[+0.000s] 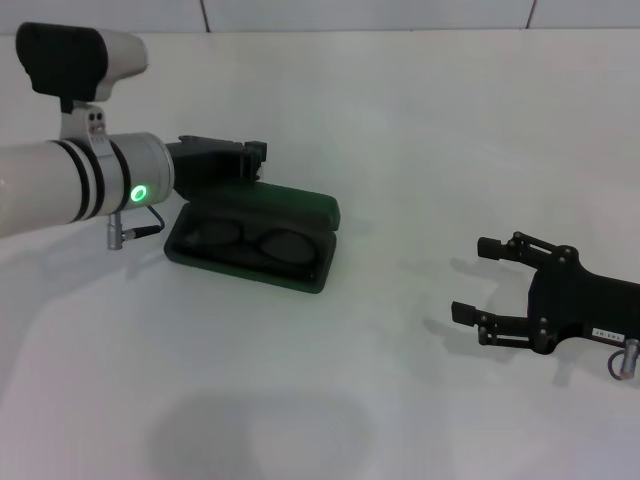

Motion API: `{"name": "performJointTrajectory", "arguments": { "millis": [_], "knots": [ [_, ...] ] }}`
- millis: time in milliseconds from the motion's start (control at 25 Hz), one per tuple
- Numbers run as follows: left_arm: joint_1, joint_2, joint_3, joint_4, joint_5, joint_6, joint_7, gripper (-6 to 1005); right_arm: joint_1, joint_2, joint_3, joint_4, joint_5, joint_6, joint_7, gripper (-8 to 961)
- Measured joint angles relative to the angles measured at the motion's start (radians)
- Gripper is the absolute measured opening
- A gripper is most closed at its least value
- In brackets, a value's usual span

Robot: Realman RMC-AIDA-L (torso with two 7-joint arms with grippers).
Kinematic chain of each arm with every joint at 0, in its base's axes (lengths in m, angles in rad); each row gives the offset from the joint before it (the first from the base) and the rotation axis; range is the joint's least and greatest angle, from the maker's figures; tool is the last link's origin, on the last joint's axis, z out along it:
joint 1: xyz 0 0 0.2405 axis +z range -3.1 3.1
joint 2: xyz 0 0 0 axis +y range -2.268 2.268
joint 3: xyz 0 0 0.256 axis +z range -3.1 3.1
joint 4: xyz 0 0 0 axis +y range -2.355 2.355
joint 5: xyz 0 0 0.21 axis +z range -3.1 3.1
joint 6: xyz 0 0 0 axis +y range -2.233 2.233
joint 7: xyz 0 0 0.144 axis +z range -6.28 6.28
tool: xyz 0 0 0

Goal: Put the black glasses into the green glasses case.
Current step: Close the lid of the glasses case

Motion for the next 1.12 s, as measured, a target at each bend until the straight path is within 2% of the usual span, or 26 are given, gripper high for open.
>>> {"name": "performJointTrajectory", "arguments": {
  "millis": [280,800,1120],
  "knots": [
    [0.043,0.004,0.004,0.003,-0.124,0.005,0.195,51,0.000,0.000,0.000,0.000,0.000,0.000,0.001,873],
    [0.084,0.004,0.017,0.003,-0.143,0.011,0.316,53,0.000,0.001,0.000,-0.004,0.000,-0.006,0.006,872],
    [0.116,0.004,0.029,-0.058,-0.340,0.028,0.585,55,0.000,0.003,0.000,-0.006,0.002,-0.007,0.020,872]
  ]
}}
